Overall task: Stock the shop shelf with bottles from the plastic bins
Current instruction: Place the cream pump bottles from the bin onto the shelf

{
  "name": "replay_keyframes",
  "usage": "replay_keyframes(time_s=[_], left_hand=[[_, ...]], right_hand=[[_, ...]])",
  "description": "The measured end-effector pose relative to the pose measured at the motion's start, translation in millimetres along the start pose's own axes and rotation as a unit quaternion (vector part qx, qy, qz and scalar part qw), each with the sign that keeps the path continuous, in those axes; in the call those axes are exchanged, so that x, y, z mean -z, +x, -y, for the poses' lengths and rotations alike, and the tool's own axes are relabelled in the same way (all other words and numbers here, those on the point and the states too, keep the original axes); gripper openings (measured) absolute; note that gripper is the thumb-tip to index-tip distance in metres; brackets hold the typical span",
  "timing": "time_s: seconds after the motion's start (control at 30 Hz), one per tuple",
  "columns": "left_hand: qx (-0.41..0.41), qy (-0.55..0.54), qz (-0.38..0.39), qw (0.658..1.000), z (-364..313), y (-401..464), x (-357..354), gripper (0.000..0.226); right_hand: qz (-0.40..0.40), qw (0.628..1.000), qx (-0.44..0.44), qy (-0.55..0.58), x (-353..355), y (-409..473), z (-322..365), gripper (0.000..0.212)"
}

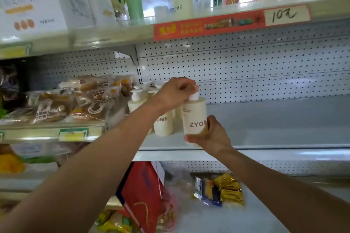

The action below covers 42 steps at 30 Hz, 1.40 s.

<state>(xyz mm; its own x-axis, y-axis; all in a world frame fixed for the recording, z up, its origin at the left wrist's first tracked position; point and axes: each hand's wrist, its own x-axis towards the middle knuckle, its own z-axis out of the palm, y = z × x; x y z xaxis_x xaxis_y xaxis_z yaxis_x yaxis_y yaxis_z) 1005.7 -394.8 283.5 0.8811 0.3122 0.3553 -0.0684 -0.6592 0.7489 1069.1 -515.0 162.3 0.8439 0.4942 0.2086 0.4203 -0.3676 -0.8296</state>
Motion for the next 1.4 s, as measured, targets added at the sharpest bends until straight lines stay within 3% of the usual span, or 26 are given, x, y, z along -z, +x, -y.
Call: replay_keyframes(time_s=[0.1, 0.3, 0.8, 1.0, 1.23, 1.3, 1.4], left_hand=[[-0.005, 0.041, 0.031, 0.999, 13, 17, 11, 0.015], [-0.013, 0.160, 0.080, 0.984, 38, 47, 18, 0.042], [0.031, 0.212, 0.147, 0.966, 55, 103, 29, 0.028], [0.020, 0.234, 0.151, 0.960, 54, 105, 27, 0.029], [0.007, 0.287, 0.111, 0.951, 49, 97, 22, 0.036], [-0.036, 0.324, 0.067, 0.943, 45, 88, 15, 0.041], [-0.111, 0.320, -0.004, 0.941, 39, 61, -3, 0.035]], right_hand=[[-0.014, 1.000, -0.016, -0.008, -19, 19, 2, 0.069], [-0.033, 0.998, -0.053, -0.015, -49, 48, -6, 0.070], [-0.041, 0.995, -0.077, -0.039, -71, 96, 2, 0.078], [-0.037, 0.996, -0.077, -0.038, -71, 98, 2, 0.070], [0.016, 0.995, -0.072, -0.074, -47, 86, -1, 0.075], [0.014, 0.994, -0.046, -0.094, -33, 73, -7, 0.073], [0.005, 0.992, 0.000, -0.127, -5, 49, -19, 0.053]])
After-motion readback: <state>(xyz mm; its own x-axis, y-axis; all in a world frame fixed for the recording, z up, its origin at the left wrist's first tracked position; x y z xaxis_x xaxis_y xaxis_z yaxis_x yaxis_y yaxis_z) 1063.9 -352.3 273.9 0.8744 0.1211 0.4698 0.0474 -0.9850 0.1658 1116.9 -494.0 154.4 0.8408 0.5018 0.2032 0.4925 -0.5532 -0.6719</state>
